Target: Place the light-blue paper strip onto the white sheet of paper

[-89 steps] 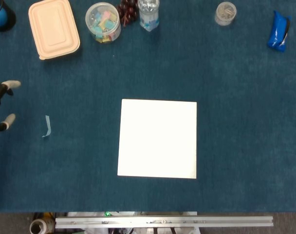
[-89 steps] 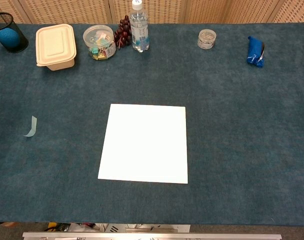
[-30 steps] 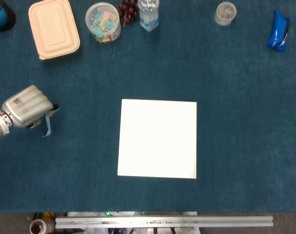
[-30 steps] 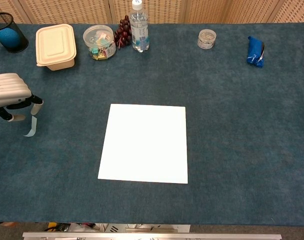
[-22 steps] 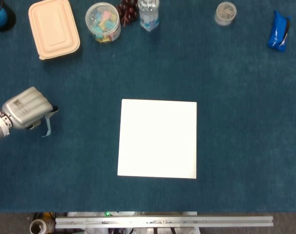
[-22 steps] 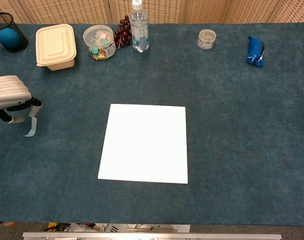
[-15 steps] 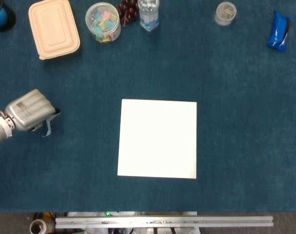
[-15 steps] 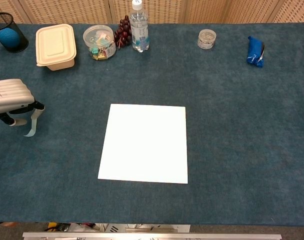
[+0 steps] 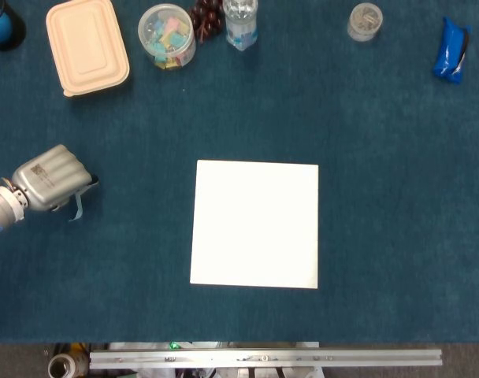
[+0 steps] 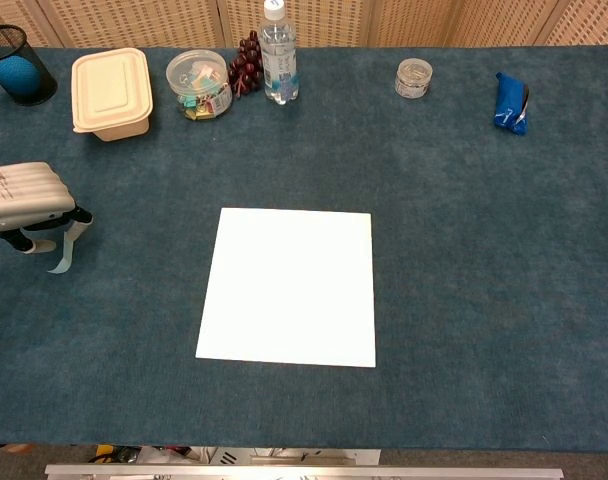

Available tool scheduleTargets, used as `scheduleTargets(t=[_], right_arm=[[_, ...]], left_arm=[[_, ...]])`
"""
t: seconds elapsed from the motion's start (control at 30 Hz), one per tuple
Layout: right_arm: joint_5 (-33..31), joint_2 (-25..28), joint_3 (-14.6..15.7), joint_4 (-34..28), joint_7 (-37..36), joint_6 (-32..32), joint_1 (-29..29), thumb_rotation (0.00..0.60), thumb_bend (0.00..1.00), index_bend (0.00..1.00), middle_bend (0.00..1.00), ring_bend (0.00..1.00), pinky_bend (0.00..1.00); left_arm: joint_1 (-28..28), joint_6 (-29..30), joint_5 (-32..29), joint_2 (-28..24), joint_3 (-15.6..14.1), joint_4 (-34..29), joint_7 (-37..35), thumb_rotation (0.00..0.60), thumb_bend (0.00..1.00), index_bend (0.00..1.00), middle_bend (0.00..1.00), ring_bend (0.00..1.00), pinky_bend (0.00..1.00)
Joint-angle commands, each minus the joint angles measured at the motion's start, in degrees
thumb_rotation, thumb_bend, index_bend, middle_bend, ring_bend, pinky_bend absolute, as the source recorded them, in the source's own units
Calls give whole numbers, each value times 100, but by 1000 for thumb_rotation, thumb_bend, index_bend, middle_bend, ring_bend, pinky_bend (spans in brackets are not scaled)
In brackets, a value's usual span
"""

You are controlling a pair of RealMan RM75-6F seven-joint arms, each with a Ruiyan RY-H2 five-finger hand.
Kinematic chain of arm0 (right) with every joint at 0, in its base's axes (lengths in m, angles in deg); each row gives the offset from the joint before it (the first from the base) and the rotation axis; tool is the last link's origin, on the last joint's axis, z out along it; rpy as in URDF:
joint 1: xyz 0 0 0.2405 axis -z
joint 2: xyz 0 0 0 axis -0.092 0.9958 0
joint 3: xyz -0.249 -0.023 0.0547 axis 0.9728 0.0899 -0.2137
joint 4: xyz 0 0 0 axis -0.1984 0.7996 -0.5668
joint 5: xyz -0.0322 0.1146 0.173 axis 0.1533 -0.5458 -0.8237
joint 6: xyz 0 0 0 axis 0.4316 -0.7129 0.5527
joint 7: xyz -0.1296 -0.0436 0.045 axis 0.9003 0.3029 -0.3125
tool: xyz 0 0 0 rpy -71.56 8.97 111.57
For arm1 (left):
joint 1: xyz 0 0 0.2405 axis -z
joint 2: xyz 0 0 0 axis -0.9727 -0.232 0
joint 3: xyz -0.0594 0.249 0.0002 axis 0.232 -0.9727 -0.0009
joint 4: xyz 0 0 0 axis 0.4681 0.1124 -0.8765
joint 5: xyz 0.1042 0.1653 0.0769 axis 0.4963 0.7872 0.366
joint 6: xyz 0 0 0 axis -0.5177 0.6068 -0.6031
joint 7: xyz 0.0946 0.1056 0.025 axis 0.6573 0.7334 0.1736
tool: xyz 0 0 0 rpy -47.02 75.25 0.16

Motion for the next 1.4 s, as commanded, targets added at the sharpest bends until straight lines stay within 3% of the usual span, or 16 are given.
scheduleTargets(t=[0.03,1.4], right_arm=[[2,0,0,1,-5,-4,3,600,172,484,528,529,489],[40,86,6,-25,-55,-132,110,600,172,484,528,529,489]], left_arm=[[1,-5,-20,-10,-7,-27,4,600,269,534,849,904,770],[31,-4,-144,192,-60,-10,-55,600,269,622,850,906,770]])
